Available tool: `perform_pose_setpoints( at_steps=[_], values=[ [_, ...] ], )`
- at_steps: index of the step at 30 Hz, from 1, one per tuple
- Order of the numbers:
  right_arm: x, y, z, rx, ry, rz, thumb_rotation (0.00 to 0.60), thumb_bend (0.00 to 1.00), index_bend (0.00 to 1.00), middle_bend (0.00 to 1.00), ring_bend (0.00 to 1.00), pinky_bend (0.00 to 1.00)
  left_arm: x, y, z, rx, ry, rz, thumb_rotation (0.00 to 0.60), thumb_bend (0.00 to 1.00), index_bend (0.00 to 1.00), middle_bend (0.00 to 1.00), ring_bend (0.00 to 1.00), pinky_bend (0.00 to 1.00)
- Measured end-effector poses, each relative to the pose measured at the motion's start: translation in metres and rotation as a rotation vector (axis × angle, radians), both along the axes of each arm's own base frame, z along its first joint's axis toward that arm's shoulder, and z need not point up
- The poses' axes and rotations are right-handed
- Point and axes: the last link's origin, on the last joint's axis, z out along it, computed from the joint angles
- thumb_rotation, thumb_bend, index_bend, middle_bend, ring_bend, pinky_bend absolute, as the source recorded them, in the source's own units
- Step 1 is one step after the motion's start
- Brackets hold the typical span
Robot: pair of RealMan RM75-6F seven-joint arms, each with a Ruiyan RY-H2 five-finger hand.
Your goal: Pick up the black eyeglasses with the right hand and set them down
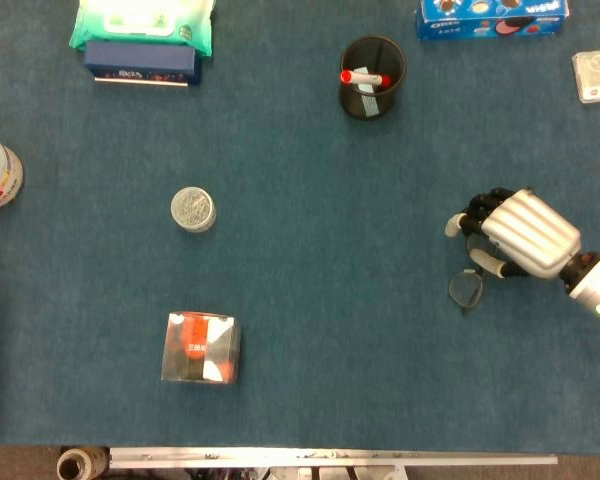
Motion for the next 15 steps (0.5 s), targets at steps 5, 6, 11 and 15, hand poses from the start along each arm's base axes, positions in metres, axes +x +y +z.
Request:
perform_pose_setpoints(
  at_steps=[5, 6, 11, 15],
  values=[
    [-0.0035, -0.0004, -0.0034, 0.006, 0.003, -0.008, 0.600, 0.36, 0.40, 0.50, 0.35, 0.40, -0.0004, -0.0002, -0.0002, -0.002, 0.000, 0.000, 0.600, 0.27, 0.31, 0.33, 0.30, 0.40],
    [-0.0041, -0.0004, -0.0039, 0.007, 0.004, -0.010, 0.600, 0.36, 0.40, 0.50, 0.35, 0.40, -0.0004, -0.0002, -0.0003, -0.002, 0.000, 0.000, 0.600, 0.27, 0.31, 0.33, 0.30, 0.40],
    [-0.0069, -0.0010, -0.0066, 0.011, 0.007, -0.015, 0.600, 0.36, 0.40, 0.50, 0.35, 0.40, -0.0005, 0.0000, -0.0002, -0.002, 0.000, -0.001, 0.600, 0.27, 0.31, 0.33, 0.30, 0.40],
    [-0.0086, -0.0015, -0.0088, 0.014, 0.009, -0.020, 0.600, 0.36, 0.40, 0.50, 0.35, 0.40, -0.0005, -0.0002, -0.0002, -0.003, -0.002, 0.000, 0.600, 0.27, 0.31, 0.33, 0.30, 0.40]
  ],
)
